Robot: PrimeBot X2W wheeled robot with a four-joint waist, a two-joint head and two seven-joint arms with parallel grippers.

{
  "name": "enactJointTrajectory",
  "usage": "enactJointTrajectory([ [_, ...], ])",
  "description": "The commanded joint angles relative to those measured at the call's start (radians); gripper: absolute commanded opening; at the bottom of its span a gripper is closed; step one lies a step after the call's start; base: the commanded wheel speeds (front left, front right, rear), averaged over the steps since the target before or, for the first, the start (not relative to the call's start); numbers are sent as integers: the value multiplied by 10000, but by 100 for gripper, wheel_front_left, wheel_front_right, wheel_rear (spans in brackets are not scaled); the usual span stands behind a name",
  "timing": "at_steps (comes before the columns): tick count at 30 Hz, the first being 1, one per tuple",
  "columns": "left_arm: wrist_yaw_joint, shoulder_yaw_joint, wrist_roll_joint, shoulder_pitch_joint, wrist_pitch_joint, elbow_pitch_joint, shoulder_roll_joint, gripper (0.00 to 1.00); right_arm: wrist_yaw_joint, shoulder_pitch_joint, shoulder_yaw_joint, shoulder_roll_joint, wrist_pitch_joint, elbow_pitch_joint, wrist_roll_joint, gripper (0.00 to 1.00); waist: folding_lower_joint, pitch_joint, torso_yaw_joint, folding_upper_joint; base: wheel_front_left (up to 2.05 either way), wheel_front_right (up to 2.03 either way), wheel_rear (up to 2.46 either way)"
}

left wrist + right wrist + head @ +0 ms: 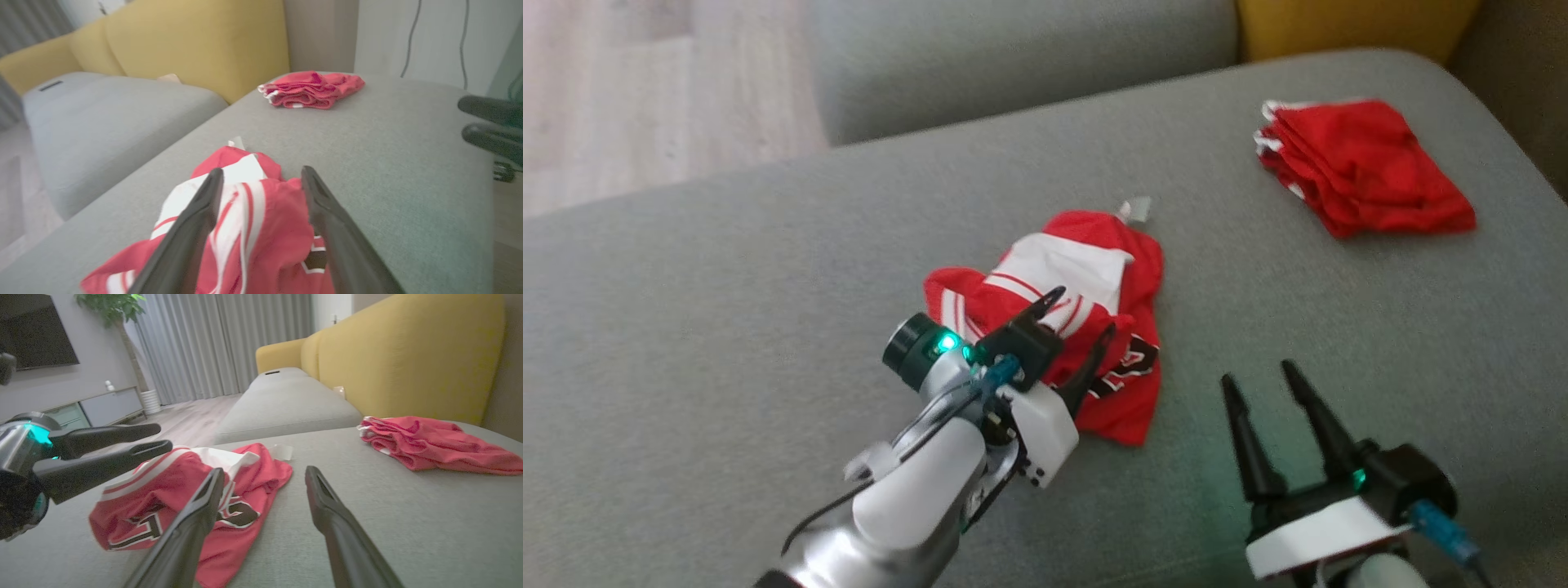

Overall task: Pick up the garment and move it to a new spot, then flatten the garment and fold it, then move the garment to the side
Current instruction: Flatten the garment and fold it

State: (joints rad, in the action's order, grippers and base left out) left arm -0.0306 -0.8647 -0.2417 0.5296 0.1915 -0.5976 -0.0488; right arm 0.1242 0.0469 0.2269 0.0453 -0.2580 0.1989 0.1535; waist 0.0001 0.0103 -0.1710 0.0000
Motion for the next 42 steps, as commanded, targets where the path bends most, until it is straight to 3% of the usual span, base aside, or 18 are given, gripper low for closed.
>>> enactJointTrajectory([
  [1,-162,149,-222,725,-125,37,-14,100,65,-525,69,49,-38,-419,133,100,-1,491,-424,0,0,0,0],
  [5,-469,-194,-473,1325,-523,-650,-14,100,65,-675,-57,49,-38,-572,223,100,-1,859,-699,0,0,0,0],
  [6,-538,-244,-515,1462,-581,-833,-14,62,65,-703,-42,49,-38,-596,221,100,-1,924,-765,0,0,0,0],
  [7,-621,-291,-512,1611,-589,-1009,-14,7,65,-727,-56,49,-38,-619,236,100,-1,976,-826,0,0,0,0],
  [8,-720,-312,-511,1756,-583,-1177,-14,0,65,-745,-81,49,-38,-637,259,100,-1,1018,-882,0,0,0,0],
  [11,-669,-325,-684,2175,-496,-1502,-14,0,65,-812,-206,49,-38,-742,359,100,-1,1065,-1060,0,0,0,0],
  [16,-116,-155,-1091,3197,-397,-1682,-16,0,65,-899,-201,49,-38,-872,544,100,-1,966,-1500,0,0,0,0],
  [24,627,500,-887,6624,220,-1457,-530,0,65,-908,-159,49,-38,-1131,818,100,-1,1005,-2170,0,0,0,0],
  [30,682,1472,-1066,8225,648,-1036,-990,0,65,-801,-357,49,-38,-1153,873,100,-1,961,-2207,0,0,0,0],
  [36,560,1949,-1465,6696,696,-458,-1372,0,65,-691,-455,49,-38,-1187,775,100,-1,928,-1674,0,0,0,0],
  [42,-50,3653,-2596,2361,700,1148,-1811,0,65,-682,-601,49,-38,-1260,525,100,-1,1008,-800,0,0,0,0],
])
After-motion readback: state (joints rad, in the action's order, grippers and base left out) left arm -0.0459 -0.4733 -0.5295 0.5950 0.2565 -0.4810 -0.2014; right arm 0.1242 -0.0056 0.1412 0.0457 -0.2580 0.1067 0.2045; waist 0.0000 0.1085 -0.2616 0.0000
